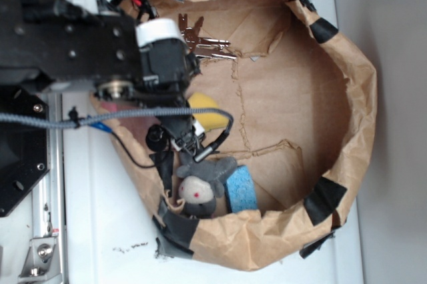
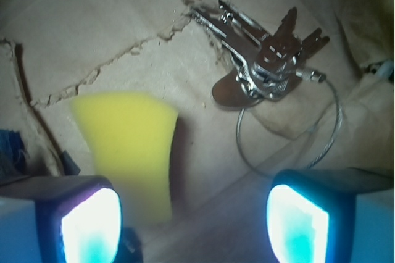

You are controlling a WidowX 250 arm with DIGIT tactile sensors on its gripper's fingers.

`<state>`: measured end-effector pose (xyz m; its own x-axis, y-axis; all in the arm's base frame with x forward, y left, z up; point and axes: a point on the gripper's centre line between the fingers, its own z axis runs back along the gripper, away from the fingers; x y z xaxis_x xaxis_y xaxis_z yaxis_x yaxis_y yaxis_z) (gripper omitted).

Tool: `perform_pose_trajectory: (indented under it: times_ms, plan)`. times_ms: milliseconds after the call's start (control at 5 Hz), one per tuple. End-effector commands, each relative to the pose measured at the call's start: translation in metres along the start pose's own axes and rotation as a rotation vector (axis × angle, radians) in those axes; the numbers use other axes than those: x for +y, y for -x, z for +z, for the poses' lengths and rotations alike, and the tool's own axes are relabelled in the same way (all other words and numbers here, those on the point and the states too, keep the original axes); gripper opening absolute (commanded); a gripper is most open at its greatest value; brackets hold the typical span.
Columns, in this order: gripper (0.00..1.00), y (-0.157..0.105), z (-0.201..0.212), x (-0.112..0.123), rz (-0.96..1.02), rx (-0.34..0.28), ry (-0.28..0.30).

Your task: Grab the silver keys.

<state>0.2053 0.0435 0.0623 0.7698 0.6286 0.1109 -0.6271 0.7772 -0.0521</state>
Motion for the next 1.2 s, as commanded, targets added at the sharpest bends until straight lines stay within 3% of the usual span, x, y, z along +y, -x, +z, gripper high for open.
perform_pose_trajectory:
  times_ms: [0, 200, 600, 1000]
  plan:
    - [1.00, -0.034, 0.002, -0.018, 0.056, -0.029, -0.008]
    - [1.00, -0.041, 0.002, -0.015, 0.075, -0.043, -0.041]
    - [1.00, -0.030, 0.001, 0.027, 0.072, -0.074, -0.088]
    - [1.00, -0.037, 0.008, 0.030, 0.088, -0.073, -0.111]
